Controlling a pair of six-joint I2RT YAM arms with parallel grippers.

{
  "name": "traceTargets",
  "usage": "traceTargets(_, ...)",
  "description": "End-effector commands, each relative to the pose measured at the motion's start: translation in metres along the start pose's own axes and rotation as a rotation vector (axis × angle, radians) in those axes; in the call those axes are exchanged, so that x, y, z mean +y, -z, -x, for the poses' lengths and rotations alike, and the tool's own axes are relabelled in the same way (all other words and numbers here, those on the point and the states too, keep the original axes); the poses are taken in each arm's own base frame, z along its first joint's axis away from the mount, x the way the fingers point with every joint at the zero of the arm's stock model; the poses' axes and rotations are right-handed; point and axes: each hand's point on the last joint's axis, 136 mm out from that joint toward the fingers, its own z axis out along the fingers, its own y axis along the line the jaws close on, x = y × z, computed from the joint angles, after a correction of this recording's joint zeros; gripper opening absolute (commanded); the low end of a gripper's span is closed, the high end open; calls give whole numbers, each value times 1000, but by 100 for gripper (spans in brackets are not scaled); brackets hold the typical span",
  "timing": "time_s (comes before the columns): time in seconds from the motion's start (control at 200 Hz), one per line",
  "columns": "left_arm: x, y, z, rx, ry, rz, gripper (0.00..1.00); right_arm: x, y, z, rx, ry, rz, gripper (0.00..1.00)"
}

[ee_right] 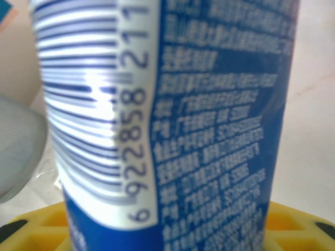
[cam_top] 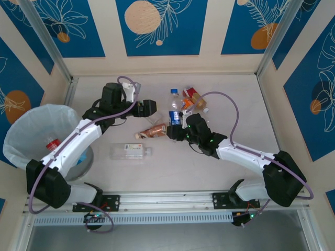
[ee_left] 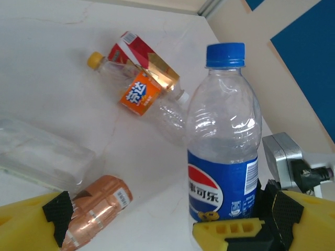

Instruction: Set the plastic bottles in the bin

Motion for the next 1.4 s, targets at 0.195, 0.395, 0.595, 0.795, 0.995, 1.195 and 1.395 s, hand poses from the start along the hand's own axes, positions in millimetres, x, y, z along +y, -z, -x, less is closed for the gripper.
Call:
traceTargets(0.195,-37,-15,11,9,-34,-158,99,74,1,35,-42,169,312,42)
traceTargets(0.395,-48,-15,17,5,-57,-209,99,93,0,43,-56,222,367,42)
traceTargets(0.595,-45,-15,31,-60,-36,-191,99,104,1,49,-77,242,384,42)
traceTargets(0.795,-41,-18,45,-126,-34,-174,96,111,1,45,-71,246,408,42)
traceTargets(0.995,-39,-19,54,-165,-8,-174,95,115,2,42,-69,250,416,42)
traceTargets(1.195,-34,-20,45,-114,-20,-141,90,110,0,44,-77,244,363,42)
traceTargets(1.395,-35,-17,27,-35,-46,-147,77,99,-2,48,-88,225,295,43)
